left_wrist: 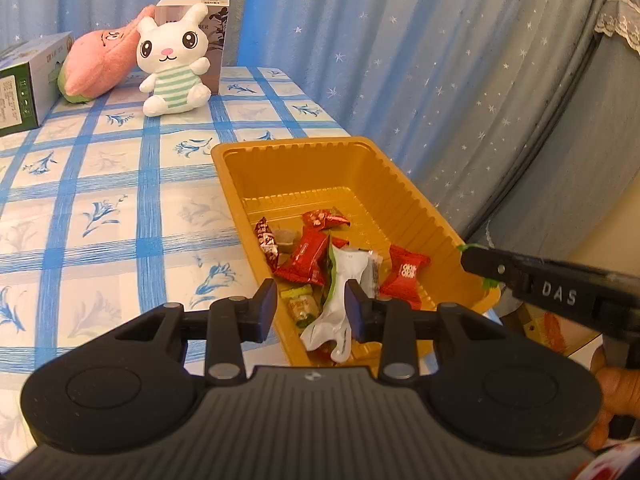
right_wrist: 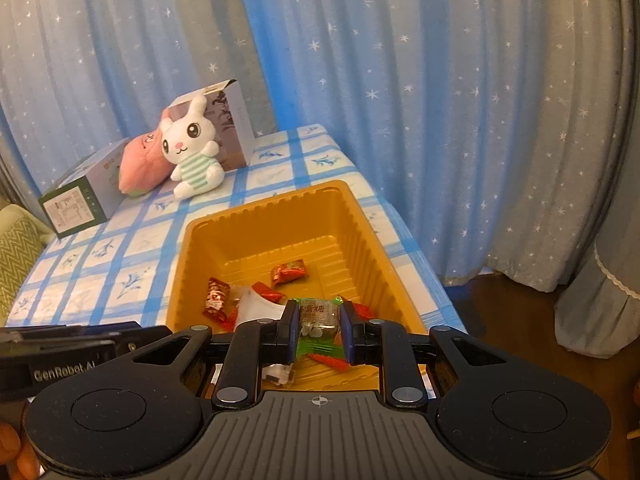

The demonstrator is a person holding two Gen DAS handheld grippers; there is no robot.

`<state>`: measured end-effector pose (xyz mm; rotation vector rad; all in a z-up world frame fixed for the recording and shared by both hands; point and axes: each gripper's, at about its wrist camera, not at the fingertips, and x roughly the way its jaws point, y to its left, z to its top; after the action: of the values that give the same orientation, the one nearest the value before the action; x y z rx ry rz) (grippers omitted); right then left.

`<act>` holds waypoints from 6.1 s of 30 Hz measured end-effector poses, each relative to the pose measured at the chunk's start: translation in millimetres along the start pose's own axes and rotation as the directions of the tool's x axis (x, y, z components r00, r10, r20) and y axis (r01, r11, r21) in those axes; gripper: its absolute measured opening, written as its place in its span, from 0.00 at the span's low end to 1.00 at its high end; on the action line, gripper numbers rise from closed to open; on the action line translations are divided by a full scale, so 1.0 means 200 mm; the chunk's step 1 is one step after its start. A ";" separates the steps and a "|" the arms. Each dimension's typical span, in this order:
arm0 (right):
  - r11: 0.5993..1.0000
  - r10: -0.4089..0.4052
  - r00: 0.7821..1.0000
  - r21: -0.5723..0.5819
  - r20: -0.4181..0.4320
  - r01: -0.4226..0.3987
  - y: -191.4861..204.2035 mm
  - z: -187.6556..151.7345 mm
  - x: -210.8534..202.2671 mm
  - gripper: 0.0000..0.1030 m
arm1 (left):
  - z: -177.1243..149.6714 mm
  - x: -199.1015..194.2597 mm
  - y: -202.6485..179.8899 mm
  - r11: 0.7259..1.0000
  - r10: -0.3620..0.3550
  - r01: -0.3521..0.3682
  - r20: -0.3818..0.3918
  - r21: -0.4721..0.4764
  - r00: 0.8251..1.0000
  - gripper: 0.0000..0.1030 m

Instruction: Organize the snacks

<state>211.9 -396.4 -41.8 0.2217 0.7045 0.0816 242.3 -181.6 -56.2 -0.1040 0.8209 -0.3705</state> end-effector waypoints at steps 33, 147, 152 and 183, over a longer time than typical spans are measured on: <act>0.991 0.037 0.999 0.129 0.025 -0.040 -0.06 0.01 -0.08 0.71 | -0.10 -0.14 0.08 0.996 0.082 -0.083 0.044 0.037 0.996 0.93; 0.996 0.034 0.998 -0.081 -0.051 -0.038 0.45 -0.29 -0.76 0.71 | -0.35 -0.91 0.06 0.974 0.228 -0.228 0.066 -0.012 0.971 1.00; 0.996 0.035 0.998 -0.081 -0.051 -0.039 0.45 -0.29 -0.76 0.71 | -0.35 -0.91 0.06 0.974 0.228 -0.228 0.066 -0.013 0.971 1.00; 0.996 0.033 0.998 -0.080 -0.052 -0.037 0.44 -0.29 -0.75 0.71 | -0.35 -0.90 0.06 0.974 0.227 -0.227 0.064 -0.013 0.972 1.00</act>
<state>59.9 -322.7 30.9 0.1552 0.7458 0.1495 82.3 -102.5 18.5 -0.0261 0.7600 -0.1482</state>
